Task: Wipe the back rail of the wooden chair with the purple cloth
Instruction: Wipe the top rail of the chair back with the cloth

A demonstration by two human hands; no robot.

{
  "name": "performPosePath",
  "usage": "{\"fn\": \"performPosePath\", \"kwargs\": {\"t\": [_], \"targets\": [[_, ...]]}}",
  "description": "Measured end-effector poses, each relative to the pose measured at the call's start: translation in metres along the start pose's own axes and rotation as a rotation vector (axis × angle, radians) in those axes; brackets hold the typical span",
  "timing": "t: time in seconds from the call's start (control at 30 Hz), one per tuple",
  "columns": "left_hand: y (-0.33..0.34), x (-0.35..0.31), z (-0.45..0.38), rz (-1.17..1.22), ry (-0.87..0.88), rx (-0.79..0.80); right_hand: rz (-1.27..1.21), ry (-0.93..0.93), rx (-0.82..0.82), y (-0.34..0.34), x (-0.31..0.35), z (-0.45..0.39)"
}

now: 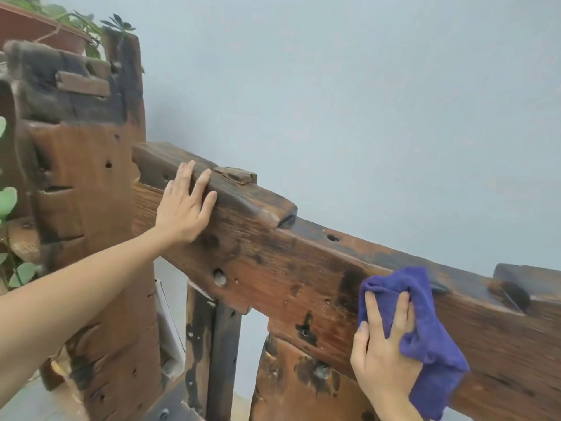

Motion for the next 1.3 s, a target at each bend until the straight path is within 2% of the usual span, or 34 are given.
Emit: {"fn": "performPosePath", "kwargs": {"t": [0.17, 0.23, 0.37, 0.5, 0.6, 0.73, 0.83, 0.93, 1.07, 1.1, 1.13, 1.17, 1.27, 1.3], "targets": [[0.005, 0.031, -0.024, 0.060, 0.181, 0.031, -0.036, 0.011, 0.025, 0.059, 0.060, -0.011], [0.006, 0.047, -0.040, 0.096, 0.195, 0.062, -0.064, -0.002, 0.042, 0.083, 0.087, -0.020], [0.001, 0.078, -0.080, 0.135, 0.178, 0.169, -0.179, -0.085, 0.191, 0.126, 0.146, -0.050], [-0.005, 0.108, -0.126, 0.114, 0.155, 0.397, -0.184, -0.159, 0.261, 0.178, 0.202, -0.088], [-0.015, 0.126, -0.151, 0.201, 0.183, 0.626, -0.146, -0.225, 0.338, 0.209, 0.255, -0.122], [-0.011, 0.134, -0.169, 0.402, 0.206, 0.769, -0.029, -0.412, 0.311, 0.251, 0.326, -0.194], [-0.003, 0.148, -0.181, 0.488, 0.127, 0.701, 0.077, -0.498, 0.293, 0.279, 0.375, -0.230], [0.003, 0.165, -0.183, 0.530, 0.213, 0.614, 0.065, -0.553, 0.425, 0.304, 0.399, -0.226], [0.009, 0.172, -0.170, 0.449, 0.296, 0.490, 0.075, -0.720, 0.763, 0.336, 0.391, -0.175], [0.010, 0.172, -0.166, 0.421, 0.295, 0.433, -0.003, -0.779, 0.833, 0.339, 0.383, -0.157], [0.011, 0.168, -0.163, 0.375, 0.291, 0.360, -0.154, -0.730, 0.975, 0.340, 0.373, -0.141], [0.013, 0.170, -0.160, 0.327, 0.267, 0.288, -0.305, -0.723, 0.994, 0.334, 0.368, -0.129], [0.017, 0.167, -0.151, 0.272, 0.191, 0.117, -0.664, -0.747, 0.846, 0.298, 0.342, -0.123], [0.020, 0.165, -0.148, 0.275, 0.164, 0.057, -0.674, -0.745, 0.917, 0.285, 0.332, -0.125]]}}
Point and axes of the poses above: each hand's wrist, its own z-axis away from the middle knuckle, its own y-axis out of the palm, x = y × z, the point moved 2 cm from there along -z, towards the middle knuckle, and after that the axes turned 14 degrees about -z, right-handed, at the moved point
